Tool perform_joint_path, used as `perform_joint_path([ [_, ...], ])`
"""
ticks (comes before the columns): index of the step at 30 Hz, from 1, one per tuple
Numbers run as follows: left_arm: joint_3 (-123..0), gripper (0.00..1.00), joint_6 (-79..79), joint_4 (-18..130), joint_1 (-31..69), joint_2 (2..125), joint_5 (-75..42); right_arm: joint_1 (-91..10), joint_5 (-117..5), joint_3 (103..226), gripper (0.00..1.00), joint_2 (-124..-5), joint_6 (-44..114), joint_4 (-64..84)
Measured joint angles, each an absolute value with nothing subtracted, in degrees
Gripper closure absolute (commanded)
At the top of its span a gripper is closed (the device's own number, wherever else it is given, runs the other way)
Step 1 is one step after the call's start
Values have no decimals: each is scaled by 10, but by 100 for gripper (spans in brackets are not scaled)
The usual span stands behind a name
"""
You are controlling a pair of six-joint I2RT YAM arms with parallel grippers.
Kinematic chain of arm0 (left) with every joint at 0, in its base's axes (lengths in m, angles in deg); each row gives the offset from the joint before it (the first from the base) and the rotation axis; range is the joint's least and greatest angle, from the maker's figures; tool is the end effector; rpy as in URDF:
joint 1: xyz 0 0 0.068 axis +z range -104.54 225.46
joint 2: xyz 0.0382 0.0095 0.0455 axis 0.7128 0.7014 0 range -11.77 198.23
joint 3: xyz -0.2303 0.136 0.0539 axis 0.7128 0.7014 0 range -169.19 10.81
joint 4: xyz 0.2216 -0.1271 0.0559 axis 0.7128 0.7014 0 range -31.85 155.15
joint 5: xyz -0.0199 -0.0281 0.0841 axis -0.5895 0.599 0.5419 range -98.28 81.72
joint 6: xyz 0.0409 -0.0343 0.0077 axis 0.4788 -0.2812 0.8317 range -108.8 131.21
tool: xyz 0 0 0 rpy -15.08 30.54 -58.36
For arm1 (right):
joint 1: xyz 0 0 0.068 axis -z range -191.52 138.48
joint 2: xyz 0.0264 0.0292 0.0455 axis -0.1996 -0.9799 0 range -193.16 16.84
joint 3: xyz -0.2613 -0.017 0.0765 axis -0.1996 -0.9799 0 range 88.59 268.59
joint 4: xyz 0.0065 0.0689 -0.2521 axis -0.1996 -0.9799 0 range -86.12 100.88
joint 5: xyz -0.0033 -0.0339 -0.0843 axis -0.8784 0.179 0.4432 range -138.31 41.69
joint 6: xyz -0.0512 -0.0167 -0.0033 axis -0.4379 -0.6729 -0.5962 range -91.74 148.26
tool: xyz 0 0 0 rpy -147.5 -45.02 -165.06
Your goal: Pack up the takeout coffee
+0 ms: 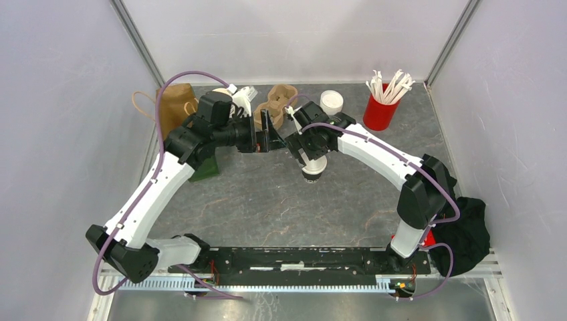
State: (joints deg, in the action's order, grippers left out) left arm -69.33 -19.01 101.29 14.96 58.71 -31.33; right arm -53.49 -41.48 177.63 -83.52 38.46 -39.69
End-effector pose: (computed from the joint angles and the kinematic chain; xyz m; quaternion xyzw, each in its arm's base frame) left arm 0.2104 -0.1401 0.4037 0.0968 0.8629 -0.3863 0.3113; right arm 0.2787 0.2451 0.2874 -0.2512 0.9353 0.0547 0.2432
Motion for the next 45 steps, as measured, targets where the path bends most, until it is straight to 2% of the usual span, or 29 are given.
perform_joint_path([
  [18,-701,3,-190,1025,150,601,-314,-534,-392,1764,2,-840,385,-390],
  [26,-702,2,-190,1025,150,617,-314,-534,-393,1759,13,-845,387,-377],
  [31,-702,3,-189,1025,150,618,-314,-532,-389,1749,14,-842,391,-364],
  [37,-703,3,-189,1026,149,624,-314,-496,-388,1663,14,-776,406,-316],
  [45,-706,3,-184,1026,150,636,-314,-359,-372,1522,13,-644,415,-283],
])
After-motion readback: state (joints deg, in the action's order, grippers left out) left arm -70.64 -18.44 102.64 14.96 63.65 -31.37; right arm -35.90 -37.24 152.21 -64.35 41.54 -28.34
